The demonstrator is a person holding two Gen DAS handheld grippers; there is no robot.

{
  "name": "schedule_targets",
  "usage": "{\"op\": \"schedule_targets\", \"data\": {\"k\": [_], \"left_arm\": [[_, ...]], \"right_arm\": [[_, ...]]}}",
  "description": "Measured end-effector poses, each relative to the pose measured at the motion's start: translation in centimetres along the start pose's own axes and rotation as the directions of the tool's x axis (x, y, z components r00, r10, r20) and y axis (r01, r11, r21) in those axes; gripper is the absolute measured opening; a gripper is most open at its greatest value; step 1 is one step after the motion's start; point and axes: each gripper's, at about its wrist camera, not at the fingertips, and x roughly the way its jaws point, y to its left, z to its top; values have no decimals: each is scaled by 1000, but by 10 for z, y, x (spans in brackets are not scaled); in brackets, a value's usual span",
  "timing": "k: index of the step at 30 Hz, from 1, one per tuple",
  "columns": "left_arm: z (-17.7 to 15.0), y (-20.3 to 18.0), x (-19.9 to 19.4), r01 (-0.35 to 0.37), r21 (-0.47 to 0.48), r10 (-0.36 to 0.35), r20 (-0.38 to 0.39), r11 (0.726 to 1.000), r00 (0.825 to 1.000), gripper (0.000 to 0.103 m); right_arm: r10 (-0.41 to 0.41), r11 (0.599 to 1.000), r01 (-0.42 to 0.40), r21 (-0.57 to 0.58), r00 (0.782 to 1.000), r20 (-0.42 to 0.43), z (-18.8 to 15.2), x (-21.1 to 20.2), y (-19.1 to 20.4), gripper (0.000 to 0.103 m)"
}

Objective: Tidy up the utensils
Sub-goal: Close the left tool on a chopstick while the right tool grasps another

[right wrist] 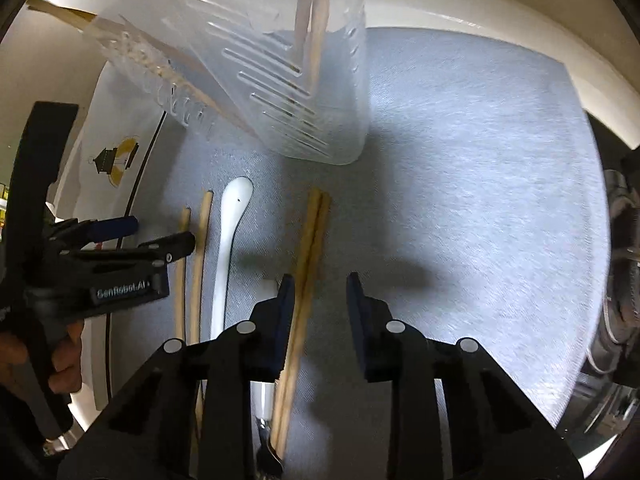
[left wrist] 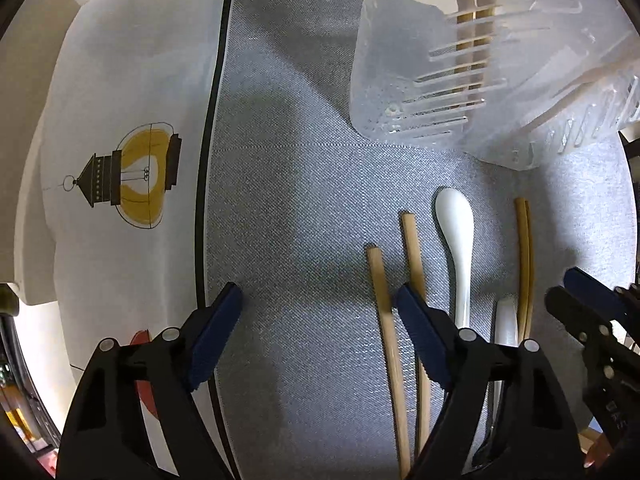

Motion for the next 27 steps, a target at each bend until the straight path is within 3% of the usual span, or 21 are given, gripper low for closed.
{"op": "schedule_targets", "data": {"k": [5, 11, 18, 20, 22, 27], "left_arm": [[-3, -2, 1, -8, 3, 8, 4, 1000, 1000, 78], [-11, -4, 6, -12, -5, 12, 5, 1000, 1000, 79], [-8, -8, -1, -14, -13, 14, 2, 1000, 1000, 80], [-4, -6, -3, -12, -14, 12, -1, 1000, 1000, 80], [-1, -7, -3, -11, -17, 11, -7, 1000, 1000, 80], [5, -14, -8, -3, 26, 4, -7, 1000, 1000, 58]], "right_arm": [[-81, 996, 81, -41, 997, -5, -1, 12, 3, 27], [-81, 996, 80, -43, 997, -4, -3, 17, 9, 29], [-143, 986, 146, -87, 989, 32, -5, 24, 25, 30], [-145, 985, 147, -86, 989, 33, -3, 26, 27, 27], [-138, 985, 140, -97, 990, 28, -1, 27, 31, 9], [-121, 987, 122, -103, 993, 16, 4, 29, 41, 9]]}}
